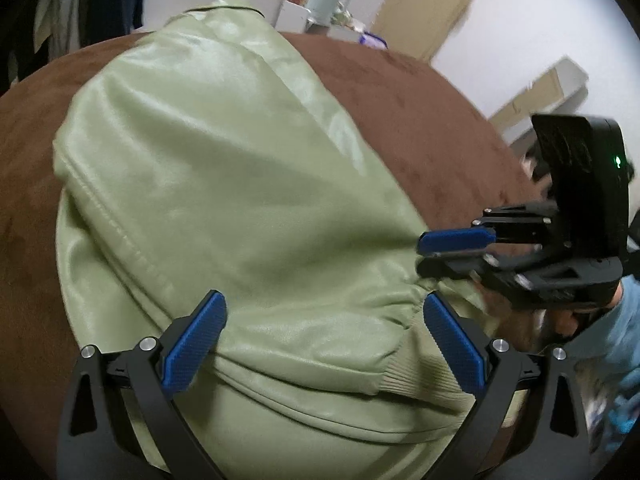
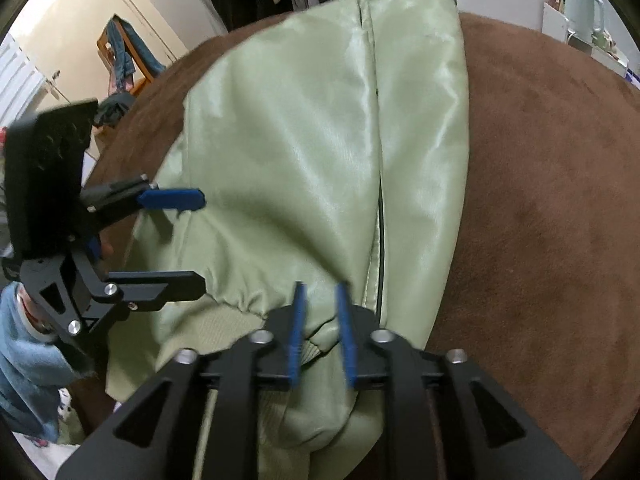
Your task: Fold large clothes
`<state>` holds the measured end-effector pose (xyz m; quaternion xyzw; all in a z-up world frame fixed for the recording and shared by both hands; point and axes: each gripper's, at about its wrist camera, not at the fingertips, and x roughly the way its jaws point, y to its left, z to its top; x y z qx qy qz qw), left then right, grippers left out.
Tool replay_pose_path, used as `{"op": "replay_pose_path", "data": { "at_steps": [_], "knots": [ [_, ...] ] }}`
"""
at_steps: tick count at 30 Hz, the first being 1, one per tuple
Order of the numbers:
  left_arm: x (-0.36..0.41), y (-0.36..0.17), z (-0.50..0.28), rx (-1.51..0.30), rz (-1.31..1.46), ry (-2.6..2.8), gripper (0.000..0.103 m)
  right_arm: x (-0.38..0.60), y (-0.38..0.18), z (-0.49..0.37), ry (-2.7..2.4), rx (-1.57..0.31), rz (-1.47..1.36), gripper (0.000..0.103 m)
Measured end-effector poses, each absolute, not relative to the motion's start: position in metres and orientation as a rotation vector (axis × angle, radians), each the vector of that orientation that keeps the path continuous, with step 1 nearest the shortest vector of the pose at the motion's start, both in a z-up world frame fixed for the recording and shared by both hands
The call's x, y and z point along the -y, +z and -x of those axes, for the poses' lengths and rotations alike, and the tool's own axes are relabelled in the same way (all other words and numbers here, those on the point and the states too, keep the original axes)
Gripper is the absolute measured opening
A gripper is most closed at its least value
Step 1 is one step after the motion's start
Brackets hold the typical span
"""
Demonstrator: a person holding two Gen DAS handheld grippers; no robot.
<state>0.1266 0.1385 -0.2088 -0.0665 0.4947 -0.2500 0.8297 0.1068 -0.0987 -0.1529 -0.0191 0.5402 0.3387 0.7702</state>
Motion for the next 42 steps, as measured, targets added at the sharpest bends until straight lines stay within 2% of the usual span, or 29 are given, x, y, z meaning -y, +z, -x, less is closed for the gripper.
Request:
{"op": "replay_pose_path", "data": {
  "at_steps": [1, 5, 10, 21, 30, 35, 37, 42],
  "knots": [
    [-0.141, -0.202, -0.124, -1.036, 0.148, -0.516, 0.097, 0.104, -0.141, -0.104, 0.723, -1.131, 0.040, 0.082],
    [-0.153, -0.172, -0.104, -1.005, 0.171, -0.474, 0.097, 0.123, -0.109, -0.092, 0.716, -1.094, 0.036, 0.082],
    [-0.175, -0.159, -0.068, -1.001, 0.238, -0.410, 0.097, 0.153, -0.099, -0.068, 0.682, -1.141, -0.041, 0.082],
    [-0.188, -0.206, -0.003, -1.103, 0.364, -0.323, 0.097, 0.164, -0.137, -0.010, 0.621, -1.329, -0.227, 0.082],
    [-0.202, -0.255, 0.018, -1.166, 0.555, -0.279, 0.097, 0.167, -0.179, 0.000, 0.580, -1.449, -0.237, 0.082],
    [-0.202, -0.261, 0.019, -1.160, 0.590, -0.292, 0.097, 0.168, -0.195, -0.005, 0.582, -1.484, -0.284, 0.080],
    [-0.207, -0.263, 0.022, -1.161, 0.635, -0.317, 0.097, 0.168, -0.200, -0.004, 0.597, -1.501, -0.298, 0.076],
    [-0.190, -0.269, 0.023, -1.198, 0.645, -0.381, 0.097, 0.167, -0.208, -0.006, 0.618, -1.524, -0.333, 0.076]
  ]
}}
